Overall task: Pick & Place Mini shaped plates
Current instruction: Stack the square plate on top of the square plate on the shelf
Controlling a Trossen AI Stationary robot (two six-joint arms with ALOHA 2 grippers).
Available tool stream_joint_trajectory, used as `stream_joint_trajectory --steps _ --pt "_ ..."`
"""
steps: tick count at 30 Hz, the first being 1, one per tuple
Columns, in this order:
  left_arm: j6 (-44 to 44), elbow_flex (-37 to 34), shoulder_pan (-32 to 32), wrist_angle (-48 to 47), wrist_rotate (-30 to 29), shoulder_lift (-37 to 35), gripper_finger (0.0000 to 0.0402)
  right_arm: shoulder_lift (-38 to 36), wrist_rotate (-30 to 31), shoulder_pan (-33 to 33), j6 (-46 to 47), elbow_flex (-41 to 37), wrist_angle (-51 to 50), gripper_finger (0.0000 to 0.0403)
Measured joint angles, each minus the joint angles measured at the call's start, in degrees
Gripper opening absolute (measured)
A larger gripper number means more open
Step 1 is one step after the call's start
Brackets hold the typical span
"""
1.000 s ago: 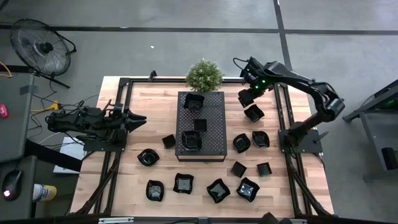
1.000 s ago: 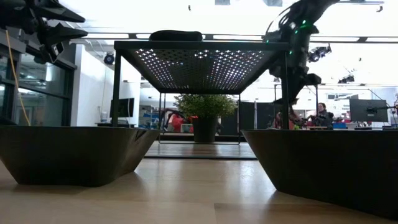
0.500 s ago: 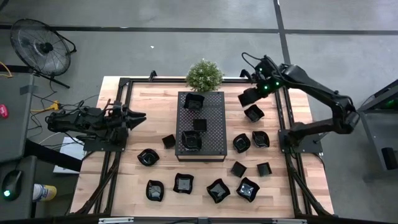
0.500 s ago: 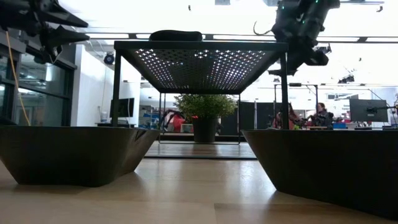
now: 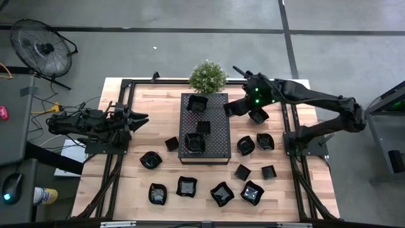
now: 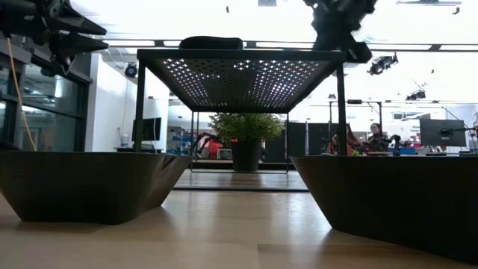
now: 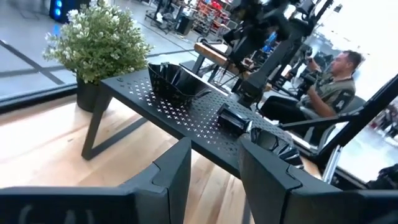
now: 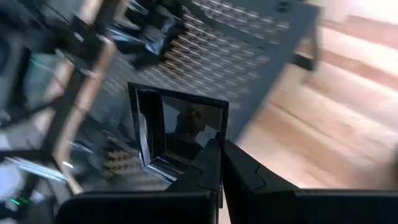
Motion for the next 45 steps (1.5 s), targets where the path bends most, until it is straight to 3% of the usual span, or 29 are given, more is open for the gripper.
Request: stream_joint_trajectory --steps 12,19,30,45 --pt "3.27 0.0 0.0 -0.1 0.05 0.0 0.0131 9.7 5.78 11.09 17.86 1.42 18.62 0.0" --pt "3.25 0.0 0.02 -0.42 0.2 0.0 0.0131 17.54 6.54 13.09 20.51 10.54 15.22 0.0" --pt "2.6 0.0 0.02 -0.39 0.17 0.0 0.0131 28.23 8.69 15.24 25.74 26.92 -2.03 0.0" --pt "2.64 0.0 0.0 -0.82 0.17 0.0 0.0131 29.77 10.58 16.71 30.76 26.25 -5.78 0.0"
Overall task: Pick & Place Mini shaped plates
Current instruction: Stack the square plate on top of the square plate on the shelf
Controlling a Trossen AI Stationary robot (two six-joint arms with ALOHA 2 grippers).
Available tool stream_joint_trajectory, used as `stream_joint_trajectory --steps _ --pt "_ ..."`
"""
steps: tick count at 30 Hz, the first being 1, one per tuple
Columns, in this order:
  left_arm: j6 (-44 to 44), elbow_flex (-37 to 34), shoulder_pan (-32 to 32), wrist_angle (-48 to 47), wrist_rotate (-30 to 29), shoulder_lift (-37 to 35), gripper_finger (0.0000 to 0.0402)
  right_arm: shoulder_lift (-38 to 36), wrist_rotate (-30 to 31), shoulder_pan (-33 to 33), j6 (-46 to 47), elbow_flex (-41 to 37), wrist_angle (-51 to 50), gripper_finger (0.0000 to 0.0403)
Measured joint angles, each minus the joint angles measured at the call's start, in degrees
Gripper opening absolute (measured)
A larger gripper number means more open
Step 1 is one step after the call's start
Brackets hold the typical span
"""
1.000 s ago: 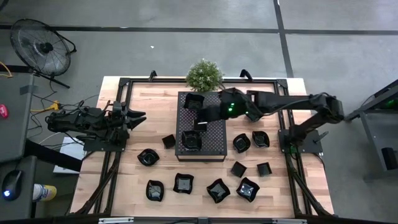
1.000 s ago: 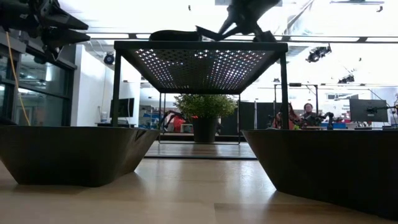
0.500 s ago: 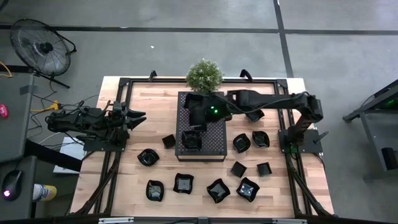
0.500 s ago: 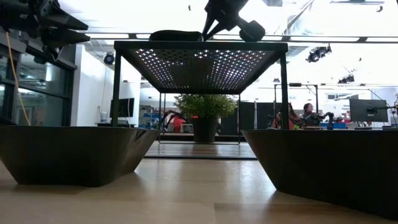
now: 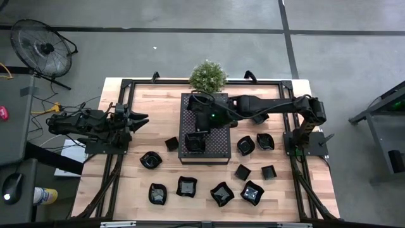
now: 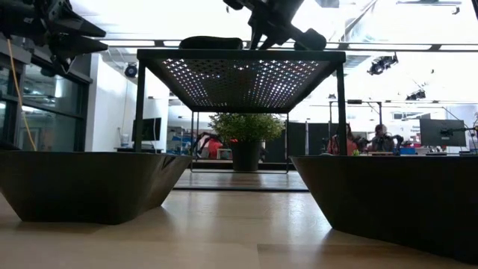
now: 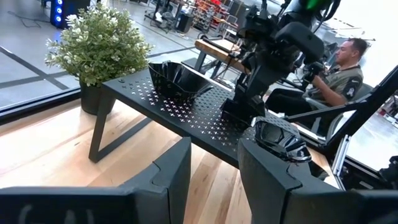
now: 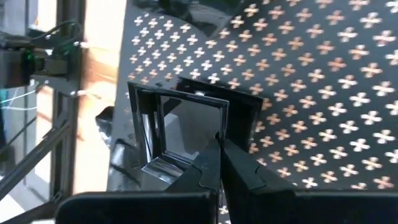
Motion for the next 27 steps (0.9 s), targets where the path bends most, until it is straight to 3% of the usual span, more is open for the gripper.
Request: stream_joint_trajectory --steps 27 --pt "0.15 0.0 0.0 0.08 0.04 0.0 0.0131 1.29 0.29 0.0 1.18 -0.07 -0.39 0.0"
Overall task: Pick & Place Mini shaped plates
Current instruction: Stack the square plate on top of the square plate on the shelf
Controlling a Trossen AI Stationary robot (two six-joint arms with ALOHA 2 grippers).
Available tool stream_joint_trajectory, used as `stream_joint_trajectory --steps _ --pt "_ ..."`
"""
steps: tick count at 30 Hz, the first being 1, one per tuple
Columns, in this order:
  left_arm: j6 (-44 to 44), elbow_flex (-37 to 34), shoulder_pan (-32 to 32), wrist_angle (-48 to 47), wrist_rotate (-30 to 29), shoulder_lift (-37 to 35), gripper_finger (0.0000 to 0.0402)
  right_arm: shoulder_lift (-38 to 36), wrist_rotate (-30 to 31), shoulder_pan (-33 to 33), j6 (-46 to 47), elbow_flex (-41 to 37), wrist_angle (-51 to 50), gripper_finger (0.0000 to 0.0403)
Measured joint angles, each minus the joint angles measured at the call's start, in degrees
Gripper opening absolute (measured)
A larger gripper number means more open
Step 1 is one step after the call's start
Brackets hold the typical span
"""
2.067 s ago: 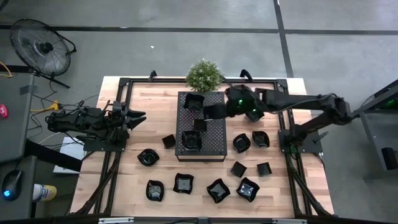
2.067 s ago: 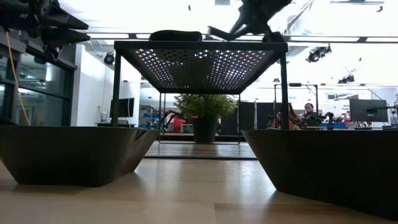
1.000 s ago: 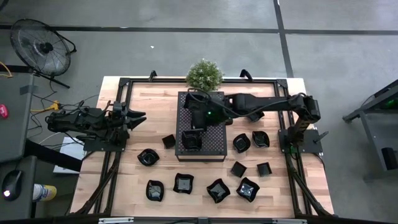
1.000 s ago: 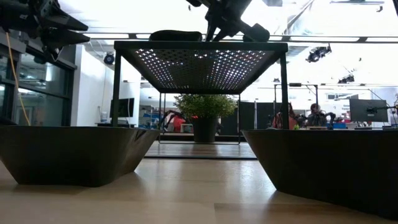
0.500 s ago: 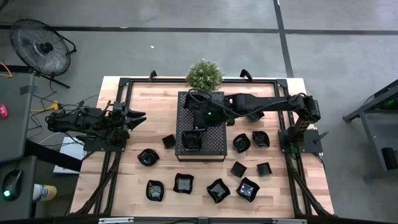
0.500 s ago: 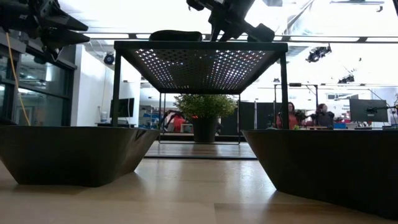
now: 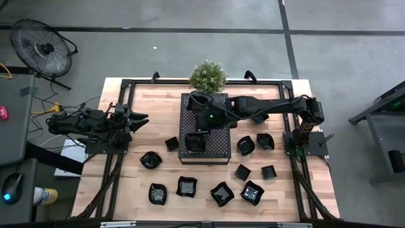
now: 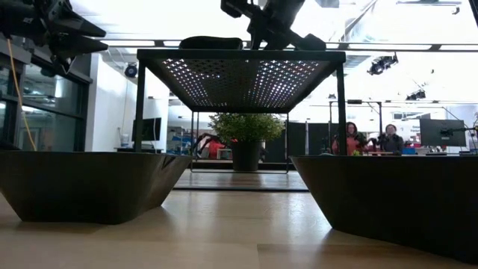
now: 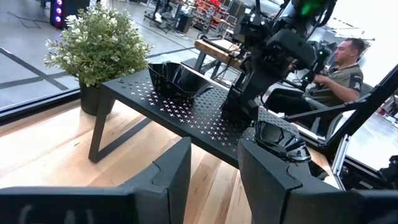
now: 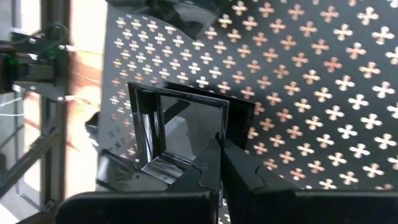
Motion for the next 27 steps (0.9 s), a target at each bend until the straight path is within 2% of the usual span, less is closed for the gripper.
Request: stream_joint_trajectory --steps 13,27 --pt "-0.02 0.0 0.01 0.0 -0.02 0.0 0.0131 0.0 -1.06 0.02 0.0 0.0 -0.47 0.0005" --pt "-0.02 0.0 -0.01 0.01 -0.07 0.01 0.0131 0.0 -0.35 -0.11 0.0 0.0 -0.27 0.0056"
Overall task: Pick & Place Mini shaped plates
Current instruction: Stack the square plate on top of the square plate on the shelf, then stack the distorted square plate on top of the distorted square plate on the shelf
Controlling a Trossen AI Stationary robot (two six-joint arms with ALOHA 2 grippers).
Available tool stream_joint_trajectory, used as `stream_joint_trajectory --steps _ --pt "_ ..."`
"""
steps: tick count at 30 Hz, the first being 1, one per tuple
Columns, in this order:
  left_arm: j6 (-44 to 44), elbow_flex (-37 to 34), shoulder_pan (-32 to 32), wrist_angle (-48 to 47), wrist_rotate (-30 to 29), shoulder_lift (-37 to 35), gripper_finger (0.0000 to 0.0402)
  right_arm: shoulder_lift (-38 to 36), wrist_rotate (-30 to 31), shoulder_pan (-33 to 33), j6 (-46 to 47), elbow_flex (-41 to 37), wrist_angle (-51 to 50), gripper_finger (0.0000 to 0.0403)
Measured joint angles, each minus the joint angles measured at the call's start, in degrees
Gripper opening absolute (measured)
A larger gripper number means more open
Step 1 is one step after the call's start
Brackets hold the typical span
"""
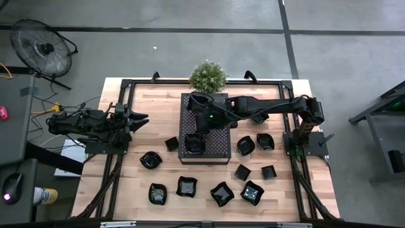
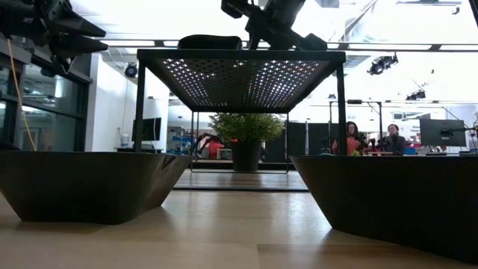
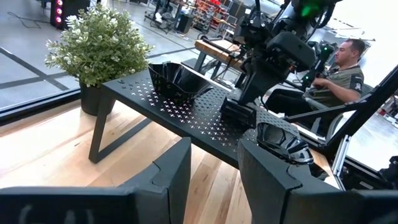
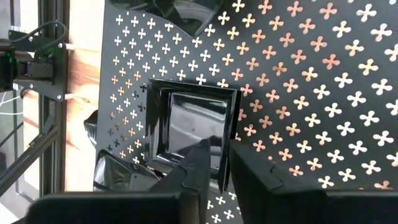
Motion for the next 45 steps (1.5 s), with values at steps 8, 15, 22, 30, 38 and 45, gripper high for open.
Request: stream_joint_trajectory --steps 8,15,22,30,38,45 --pt "0.0 0.0 0.01 0.01 -0.02 0.02 0.0131 0.0 0.25 -0.02 -0.63 0.0 -0.22 0.0063" --pt "-0.02 0.0 0.0 -0.01 0.04 0.0 0.0131 -0.46 0.28 -0.02 -1.63 0.0 -0.31 0.0053" --pt "-0.02 0.0 0.02 0.04 0.11 -0.01 0.0131 -2.22 2.46 -0.02 -2.74 0.05 -1.34 0.0035" --pt "-0.59 0.0 0.02 0.14 0.2 0.02 0.0131 -4.7 4.88 -0.02 -3.69 0.07 -6.29 0.0017" --pt "-0.66 0.0 0.02 0.06 0.2 0.02 0.0131 -7.05 4.95 -0.02 -2.1 0.07 -15.57 0.0027" --pt "-1.73 0.0 0.02 0.05 0.13 0.02 0.0131 -8.77 5.31 0.02 -2.49 0.07 -23.86 0.0039"
